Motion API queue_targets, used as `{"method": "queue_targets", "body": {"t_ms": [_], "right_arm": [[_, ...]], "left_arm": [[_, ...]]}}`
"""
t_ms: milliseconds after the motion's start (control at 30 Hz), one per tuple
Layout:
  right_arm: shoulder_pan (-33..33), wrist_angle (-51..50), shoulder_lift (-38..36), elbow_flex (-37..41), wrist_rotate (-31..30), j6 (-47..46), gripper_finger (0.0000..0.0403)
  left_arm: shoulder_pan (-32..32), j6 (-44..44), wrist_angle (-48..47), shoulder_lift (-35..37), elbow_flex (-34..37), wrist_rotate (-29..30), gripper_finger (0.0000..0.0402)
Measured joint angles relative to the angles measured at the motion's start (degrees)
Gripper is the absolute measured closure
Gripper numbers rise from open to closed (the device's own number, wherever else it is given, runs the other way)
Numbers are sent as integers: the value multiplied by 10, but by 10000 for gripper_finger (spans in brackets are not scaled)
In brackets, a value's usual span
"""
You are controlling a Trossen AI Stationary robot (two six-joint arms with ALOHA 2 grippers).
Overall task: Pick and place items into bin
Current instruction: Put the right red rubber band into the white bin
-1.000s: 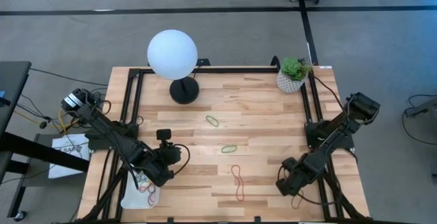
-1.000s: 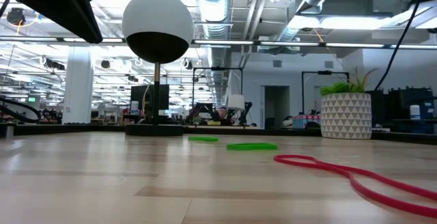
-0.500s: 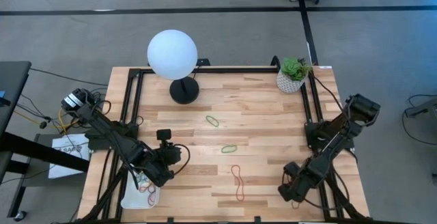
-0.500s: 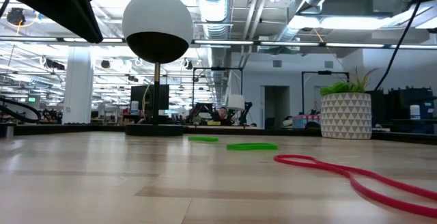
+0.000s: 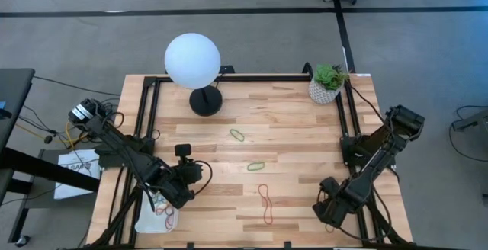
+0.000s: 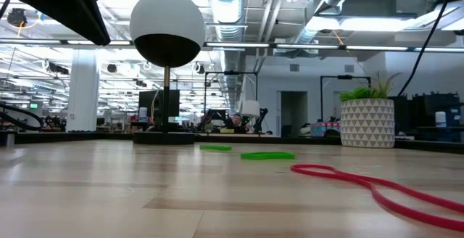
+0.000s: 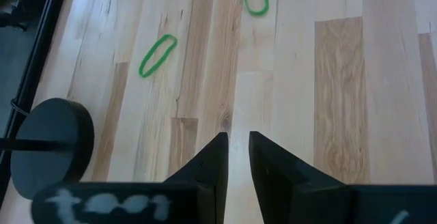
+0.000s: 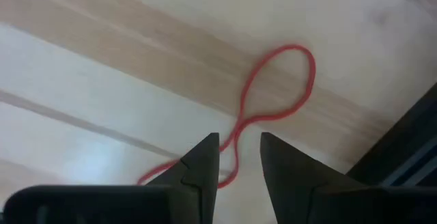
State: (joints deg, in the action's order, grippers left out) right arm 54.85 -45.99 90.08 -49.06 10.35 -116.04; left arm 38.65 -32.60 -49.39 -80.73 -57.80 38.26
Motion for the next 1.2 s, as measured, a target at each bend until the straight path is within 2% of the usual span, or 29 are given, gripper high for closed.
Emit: {"method": "queue_targets", "body": {"t_ms": [133, 400, 533, 633, 833, 1200], "right_arm": [[0, 9, 0, 0, 1, -4, 301], [27, 21, 0, 15, 0, -72, 301], [30, 38, 0, 24, -18, -83, 301], [32, 69, 0, 28, -38, -82, 301], [36, 84, -1, 54, -38, -85, 301], [41, 101, 8, 54, -44, -73, 302]], "left_arm": [[0, 0, 0, 0, 0, 0, 351], [0, 0, 0, 0, 0, 0, 351], [0, 0, 0, 0, 0, 0, 351], [0, 0, 0, 0, 0, 0, 351], [0, 0, 1, 0, 0, -1, 351], [0, 0, 3, 0, 0, -1, 351]]}}
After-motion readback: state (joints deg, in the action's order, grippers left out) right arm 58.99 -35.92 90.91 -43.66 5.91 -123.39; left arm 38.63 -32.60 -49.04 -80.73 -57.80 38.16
